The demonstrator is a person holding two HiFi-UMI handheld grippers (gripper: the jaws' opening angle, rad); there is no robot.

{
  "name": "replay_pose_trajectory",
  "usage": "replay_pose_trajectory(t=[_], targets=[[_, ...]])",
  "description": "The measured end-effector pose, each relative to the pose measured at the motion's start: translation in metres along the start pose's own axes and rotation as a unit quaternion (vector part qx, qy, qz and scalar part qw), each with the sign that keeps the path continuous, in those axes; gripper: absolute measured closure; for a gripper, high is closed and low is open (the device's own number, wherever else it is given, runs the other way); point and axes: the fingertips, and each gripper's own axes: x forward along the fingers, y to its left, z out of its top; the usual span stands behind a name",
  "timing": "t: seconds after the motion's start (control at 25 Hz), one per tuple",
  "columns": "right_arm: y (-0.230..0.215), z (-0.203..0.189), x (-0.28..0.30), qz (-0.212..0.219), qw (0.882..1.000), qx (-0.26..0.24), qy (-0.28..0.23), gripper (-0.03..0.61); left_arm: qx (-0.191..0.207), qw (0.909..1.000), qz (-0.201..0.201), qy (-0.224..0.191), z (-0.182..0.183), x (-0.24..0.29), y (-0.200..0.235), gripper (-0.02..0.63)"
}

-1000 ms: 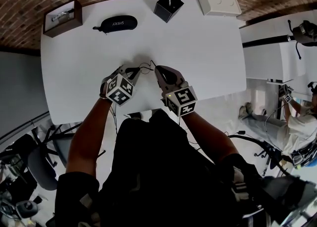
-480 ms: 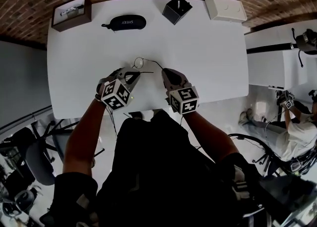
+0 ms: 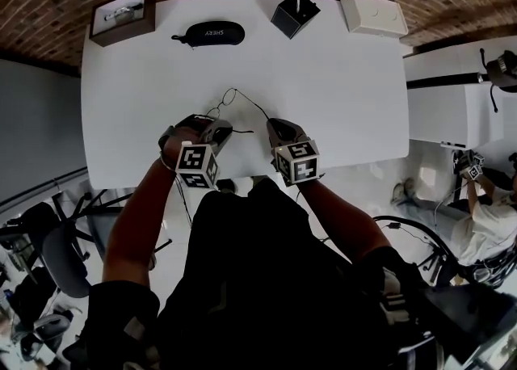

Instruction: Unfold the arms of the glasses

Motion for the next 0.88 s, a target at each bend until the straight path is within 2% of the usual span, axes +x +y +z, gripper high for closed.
replay_pose_trajectory(t=[0.12,0.32,0.56,0.88], targets=[[0.003,-0.014,0.004,0.004,1.0,-0.009,0.023,0.561,0.018,0.9997,-0.012,0.012,-0.004,0.003,-0.01,0.598],[0.013,-0.03,0.013,0.017,0.998,-0.031,0.06,0.561,0.099,0.9934,-0.023,0.052,-0.015,0.01,-0.022,0.598],[0.02,-0.036,0.02,0.025,0.995,-0.056,0.083,0.56,0.105,0.9917,-0.039,0.063,-0.021,0.013,-0.029,0.598],[0.033,-0.008,0.03,0.042,0.99,-0.121,0.064,0.555,0.123,0.9892,-0.042,0.067,-0.024,0.013,-0.029,0.598]])
